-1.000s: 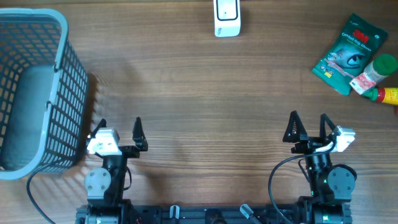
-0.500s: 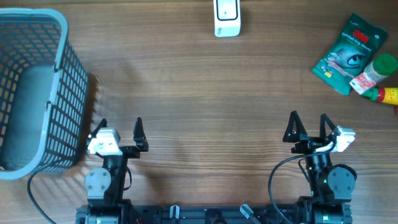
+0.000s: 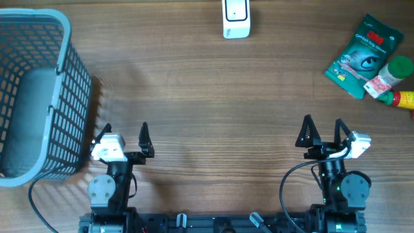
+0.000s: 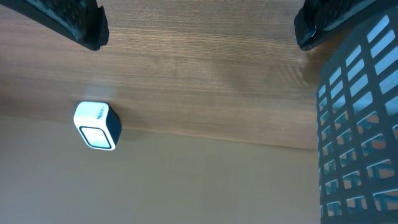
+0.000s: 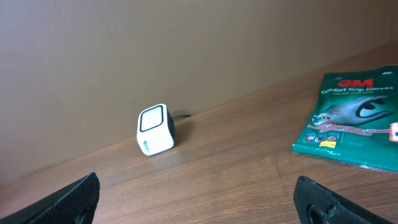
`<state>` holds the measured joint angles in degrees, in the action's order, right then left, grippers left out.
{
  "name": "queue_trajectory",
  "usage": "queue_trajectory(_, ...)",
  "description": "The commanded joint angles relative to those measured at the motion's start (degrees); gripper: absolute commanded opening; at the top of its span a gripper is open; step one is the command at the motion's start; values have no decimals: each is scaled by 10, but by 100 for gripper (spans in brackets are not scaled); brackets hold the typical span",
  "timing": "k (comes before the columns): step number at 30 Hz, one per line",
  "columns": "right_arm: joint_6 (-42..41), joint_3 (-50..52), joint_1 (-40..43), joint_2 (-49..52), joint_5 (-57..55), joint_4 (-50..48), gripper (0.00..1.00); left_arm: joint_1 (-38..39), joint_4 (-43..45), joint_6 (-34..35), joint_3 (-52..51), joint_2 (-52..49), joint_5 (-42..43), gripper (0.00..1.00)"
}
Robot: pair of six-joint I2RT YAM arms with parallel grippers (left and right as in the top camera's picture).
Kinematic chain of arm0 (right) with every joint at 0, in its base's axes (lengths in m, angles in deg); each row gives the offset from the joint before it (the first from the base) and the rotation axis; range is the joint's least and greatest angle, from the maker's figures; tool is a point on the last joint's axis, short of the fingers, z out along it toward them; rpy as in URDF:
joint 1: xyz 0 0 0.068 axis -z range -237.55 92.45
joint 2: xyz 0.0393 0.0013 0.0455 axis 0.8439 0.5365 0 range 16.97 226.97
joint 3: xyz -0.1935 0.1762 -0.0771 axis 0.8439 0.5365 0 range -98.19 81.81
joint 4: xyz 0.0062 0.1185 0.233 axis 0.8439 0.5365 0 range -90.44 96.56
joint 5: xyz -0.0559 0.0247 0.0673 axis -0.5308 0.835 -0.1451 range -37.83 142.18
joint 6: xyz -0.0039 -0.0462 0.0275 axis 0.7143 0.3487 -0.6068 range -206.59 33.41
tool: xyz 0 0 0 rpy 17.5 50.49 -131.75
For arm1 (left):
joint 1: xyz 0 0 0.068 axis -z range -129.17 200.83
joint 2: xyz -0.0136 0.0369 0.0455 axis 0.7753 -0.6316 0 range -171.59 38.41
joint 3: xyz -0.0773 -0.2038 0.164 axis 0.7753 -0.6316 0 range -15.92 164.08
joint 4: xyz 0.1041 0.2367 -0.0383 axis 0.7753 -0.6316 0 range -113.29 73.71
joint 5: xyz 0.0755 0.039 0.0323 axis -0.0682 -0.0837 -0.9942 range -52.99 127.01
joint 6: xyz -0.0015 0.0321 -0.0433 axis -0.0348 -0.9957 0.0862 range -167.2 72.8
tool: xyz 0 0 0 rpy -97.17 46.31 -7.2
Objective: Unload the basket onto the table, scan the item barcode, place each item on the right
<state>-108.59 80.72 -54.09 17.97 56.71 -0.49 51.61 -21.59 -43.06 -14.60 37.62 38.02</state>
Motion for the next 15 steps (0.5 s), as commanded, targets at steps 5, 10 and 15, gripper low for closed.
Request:
queue_trajectory(5,164,8,1,6,-11,-1,100,-3,2,-3,-6,4,9,100)
queue_trajectory(10,173,8,1,7,-9,-1,100,-3,2,-3,-6,4,9,100)
queue_trajectory(15,174,8,1,7,-9,-1,100,-3,2,-3,-6,4,9,100)
